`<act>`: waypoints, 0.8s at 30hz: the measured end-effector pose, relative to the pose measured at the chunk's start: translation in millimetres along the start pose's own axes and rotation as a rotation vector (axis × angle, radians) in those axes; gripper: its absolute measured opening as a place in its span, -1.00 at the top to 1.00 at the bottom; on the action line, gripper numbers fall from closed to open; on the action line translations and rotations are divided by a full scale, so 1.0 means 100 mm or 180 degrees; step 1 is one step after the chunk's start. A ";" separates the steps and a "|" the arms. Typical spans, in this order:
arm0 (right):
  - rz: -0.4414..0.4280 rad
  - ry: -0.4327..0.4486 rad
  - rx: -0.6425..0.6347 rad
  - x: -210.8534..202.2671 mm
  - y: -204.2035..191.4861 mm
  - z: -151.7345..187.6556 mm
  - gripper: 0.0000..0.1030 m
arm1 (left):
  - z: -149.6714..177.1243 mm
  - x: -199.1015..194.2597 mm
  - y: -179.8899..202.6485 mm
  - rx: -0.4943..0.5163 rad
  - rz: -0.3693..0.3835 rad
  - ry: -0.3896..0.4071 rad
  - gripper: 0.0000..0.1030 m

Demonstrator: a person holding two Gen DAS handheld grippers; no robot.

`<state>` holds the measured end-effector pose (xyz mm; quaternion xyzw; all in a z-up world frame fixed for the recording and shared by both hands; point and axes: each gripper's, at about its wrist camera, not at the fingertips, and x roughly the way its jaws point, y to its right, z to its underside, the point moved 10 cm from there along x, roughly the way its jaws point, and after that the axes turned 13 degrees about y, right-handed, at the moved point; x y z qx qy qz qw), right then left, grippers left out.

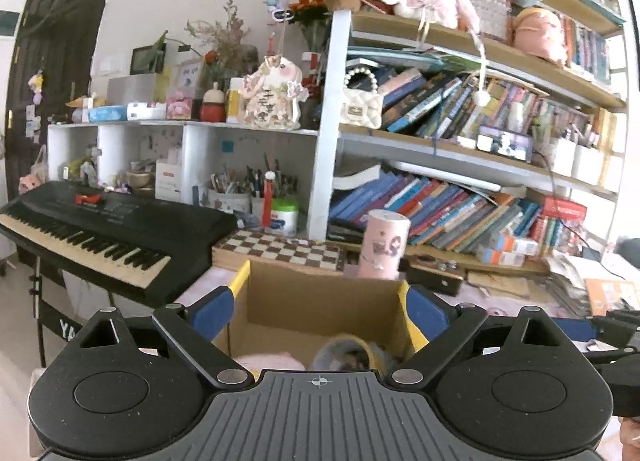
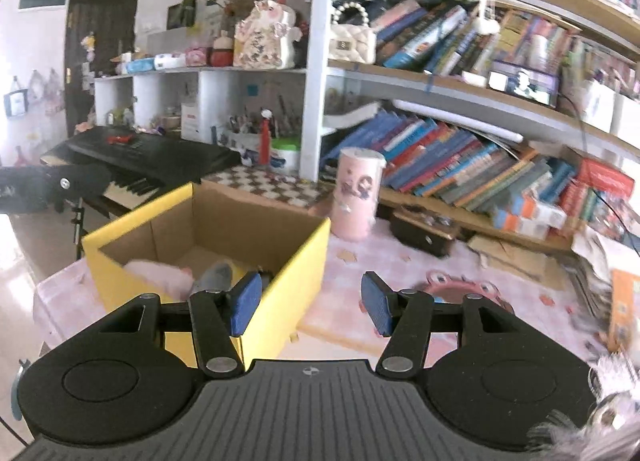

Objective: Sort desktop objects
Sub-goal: 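Withdraw both grippers from the box toward the blue block and white plug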

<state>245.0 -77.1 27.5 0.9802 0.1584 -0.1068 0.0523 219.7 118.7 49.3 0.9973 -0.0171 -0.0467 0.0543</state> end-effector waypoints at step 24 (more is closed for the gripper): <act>0.0389 -0.0512 0.0073 -1.10 -0.32 0.86 -0.13 | 0.70 -0.92 0.30 0.0186 0.0366 -0.0576 -0.85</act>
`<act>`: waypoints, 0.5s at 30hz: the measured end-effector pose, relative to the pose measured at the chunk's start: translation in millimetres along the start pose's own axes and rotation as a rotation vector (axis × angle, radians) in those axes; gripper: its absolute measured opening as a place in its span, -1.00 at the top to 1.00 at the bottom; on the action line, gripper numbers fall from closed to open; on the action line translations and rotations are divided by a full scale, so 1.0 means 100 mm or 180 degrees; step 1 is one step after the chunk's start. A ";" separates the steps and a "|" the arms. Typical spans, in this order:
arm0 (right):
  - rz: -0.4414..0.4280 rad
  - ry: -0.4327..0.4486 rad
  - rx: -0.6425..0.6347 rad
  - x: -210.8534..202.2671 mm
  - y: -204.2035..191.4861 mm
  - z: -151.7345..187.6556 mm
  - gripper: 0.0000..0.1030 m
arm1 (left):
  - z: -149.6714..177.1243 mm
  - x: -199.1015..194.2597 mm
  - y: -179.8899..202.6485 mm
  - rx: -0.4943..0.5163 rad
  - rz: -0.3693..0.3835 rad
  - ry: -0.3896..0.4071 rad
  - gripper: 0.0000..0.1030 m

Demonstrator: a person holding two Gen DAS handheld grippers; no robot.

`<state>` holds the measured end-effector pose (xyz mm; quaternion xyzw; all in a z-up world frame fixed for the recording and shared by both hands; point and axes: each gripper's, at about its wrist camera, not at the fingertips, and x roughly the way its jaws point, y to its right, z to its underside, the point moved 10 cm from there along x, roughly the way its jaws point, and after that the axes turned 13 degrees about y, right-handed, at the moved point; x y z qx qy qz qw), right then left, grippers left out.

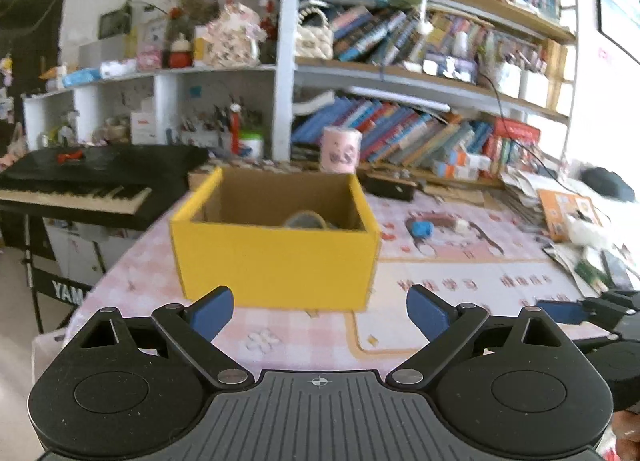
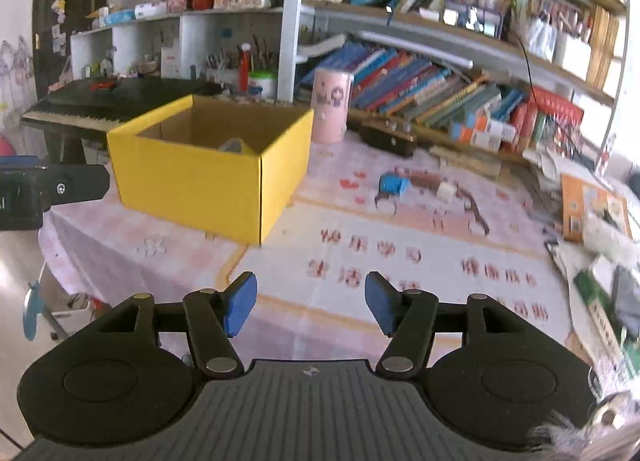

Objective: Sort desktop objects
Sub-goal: 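Withdraw both grippers from the box toward the blue block and white plug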

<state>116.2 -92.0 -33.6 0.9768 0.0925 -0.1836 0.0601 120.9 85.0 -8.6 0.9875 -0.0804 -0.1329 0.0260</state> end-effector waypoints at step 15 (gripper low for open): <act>0.0378 -0.0187 0.0173 -0.13 0.41 0.19 -0.18 | 0.19 0.18 0.71 0.0121 0.0732 -0.0225 -0.85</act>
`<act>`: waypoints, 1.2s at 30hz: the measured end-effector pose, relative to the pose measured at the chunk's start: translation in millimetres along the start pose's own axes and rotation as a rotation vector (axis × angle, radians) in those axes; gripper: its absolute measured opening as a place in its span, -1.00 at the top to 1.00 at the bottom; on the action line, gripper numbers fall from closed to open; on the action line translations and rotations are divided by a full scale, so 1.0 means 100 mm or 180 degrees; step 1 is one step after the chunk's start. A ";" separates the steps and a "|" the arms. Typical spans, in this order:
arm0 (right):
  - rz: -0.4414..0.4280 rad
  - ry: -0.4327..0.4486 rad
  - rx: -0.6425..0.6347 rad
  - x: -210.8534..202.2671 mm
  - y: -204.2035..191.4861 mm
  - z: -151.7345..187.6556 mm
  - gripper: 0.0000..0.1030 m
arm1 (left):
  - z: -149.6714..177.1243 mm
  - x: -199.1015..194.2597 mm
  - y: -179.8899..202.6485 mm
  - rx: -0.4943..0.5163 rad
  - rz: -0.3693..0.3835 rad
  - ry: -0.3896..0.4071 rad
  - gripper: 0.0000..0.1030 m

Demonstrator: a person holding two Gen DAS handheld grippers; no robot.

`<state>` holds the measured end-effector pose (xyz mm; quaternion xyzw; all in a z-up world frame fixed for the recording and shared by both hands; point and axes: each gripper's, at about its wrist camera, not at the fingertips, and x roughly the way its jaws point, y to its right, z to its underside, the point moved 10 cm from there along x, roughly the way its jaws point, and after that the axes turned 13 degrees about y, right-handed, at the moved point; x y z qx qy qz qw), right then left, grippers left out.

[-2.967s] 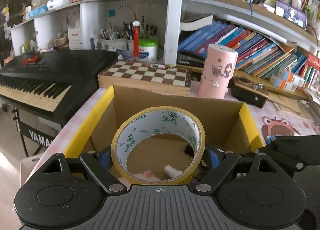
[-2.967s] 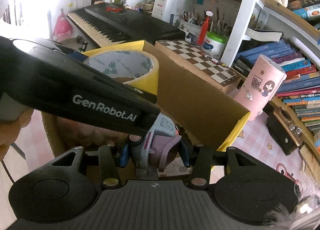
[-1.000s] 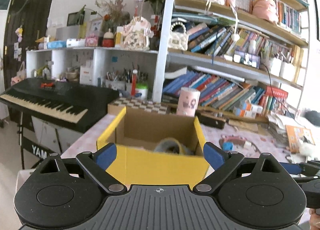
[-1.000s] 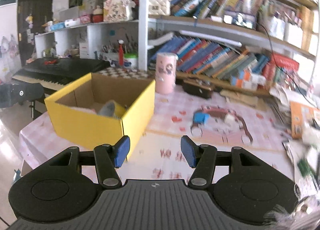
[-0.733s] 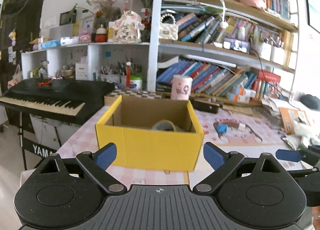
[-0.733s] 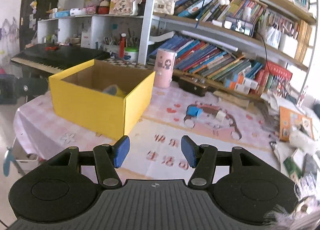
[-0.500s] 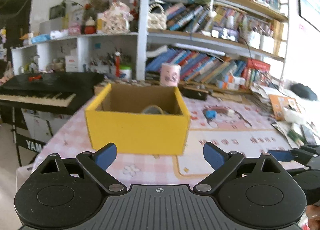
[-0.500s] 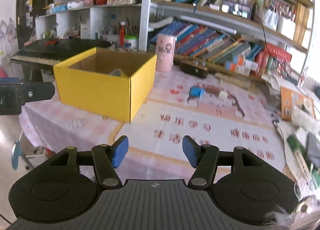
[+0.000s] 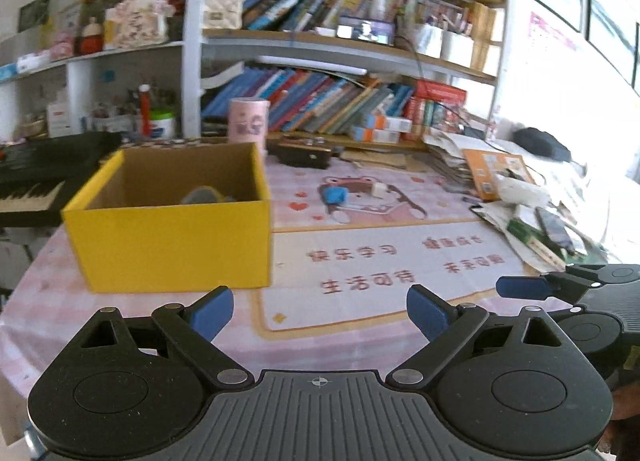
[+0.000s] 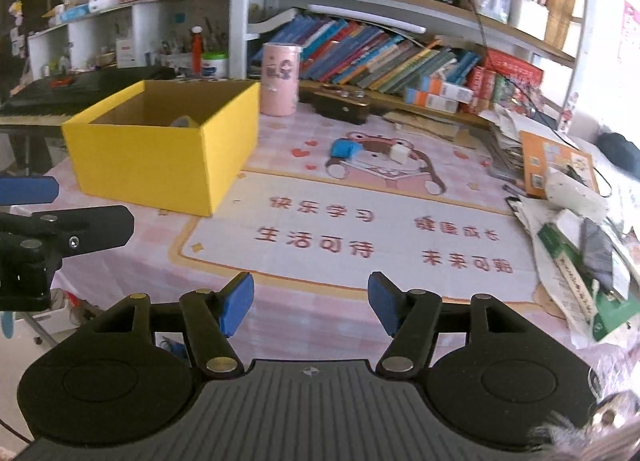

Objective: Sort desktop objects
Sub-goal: 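Withdraw both grippers from the box toward the blue block and white plug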

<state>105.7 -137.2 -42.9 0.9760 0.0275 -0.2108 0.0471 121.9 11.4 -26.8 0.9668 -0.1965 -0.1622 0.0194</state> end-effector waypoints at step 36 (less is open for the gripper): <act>0.0124 -0.0395 0.0088 1.07 1.76 -0.03 -0.18 | 0.01 1.71 1.14 -0.0126 0.0163 -0.0426 -0.83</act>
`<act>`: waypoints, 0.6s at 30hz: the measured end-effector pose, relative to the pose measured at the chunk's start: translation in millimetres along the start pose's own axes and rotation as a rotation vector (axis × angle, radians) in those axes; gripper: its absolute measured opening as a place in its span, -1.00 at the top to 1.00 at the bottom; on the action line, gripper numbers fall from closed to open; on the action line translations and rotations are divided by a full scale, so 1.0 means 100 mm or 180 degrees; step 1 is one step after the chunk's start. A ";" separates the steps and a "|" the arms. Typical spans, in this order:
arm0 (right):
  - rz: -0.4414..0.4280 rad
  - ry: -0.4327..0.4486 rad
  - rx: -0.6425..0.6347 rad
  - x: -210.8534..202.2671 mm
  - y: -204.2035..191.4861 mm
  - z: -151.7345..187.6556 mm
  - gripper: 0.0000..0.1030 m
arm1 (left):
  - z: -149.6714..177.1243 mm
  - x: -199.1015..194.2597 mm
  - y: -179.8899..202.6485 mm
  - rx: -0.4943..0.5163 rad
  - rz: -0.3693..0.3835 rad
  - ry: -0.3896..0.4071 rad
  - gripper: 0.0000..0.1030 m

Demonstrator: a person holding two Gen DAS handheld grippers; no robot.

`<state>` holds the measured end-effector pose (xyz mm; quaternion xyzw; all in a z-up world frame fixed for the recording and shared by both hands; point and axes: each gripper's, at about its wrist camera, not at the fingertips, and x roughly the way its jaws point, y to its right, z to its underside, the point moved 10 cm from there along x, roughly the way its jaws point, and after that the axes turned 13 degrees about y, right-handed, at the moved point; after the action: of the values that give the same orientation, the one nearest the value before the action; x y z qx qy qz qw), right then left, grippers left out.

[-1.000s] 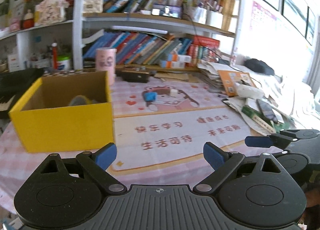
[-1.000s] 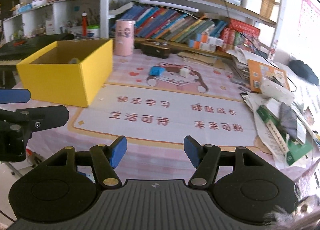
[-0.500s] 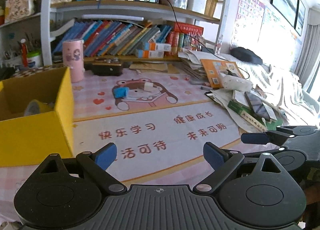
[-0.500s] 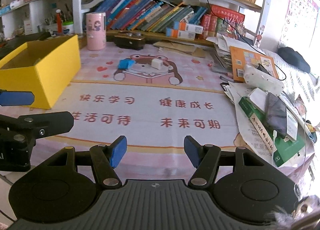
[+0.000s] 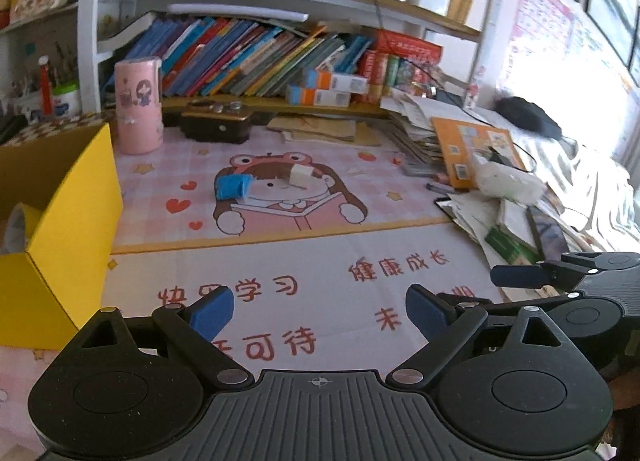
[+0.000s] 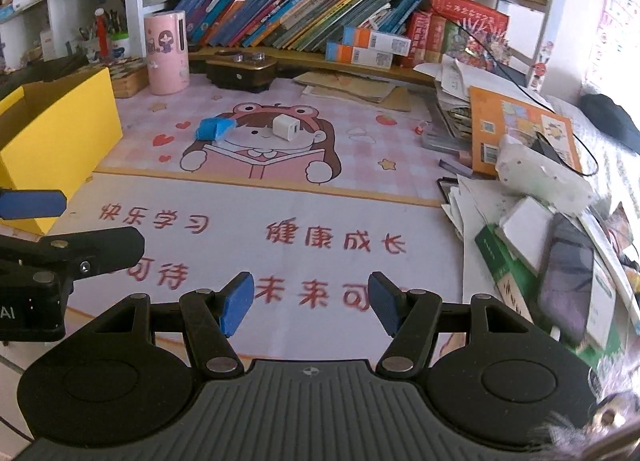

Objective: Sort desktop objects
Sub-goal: 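Withdraw both grippers from the box toward the blue block and white plug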

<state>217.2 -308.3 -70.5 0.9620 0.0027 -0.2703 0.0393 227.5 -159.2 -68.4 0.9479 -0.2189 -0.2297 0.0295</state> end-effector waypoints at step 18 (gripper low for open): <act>-0.0495 0.0115 0.0013 0.65 0.17 -0.39 -0.18 | -0.27 0.43 -0.22 -0.0103 -0.0704 0.0057 -0.65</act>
<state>293.2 -323.2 -69.3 0.9637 0.0775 -0.2551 0.0161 283.1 -159.0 -65.6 0.9676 -0.1089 -0.2267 0.0213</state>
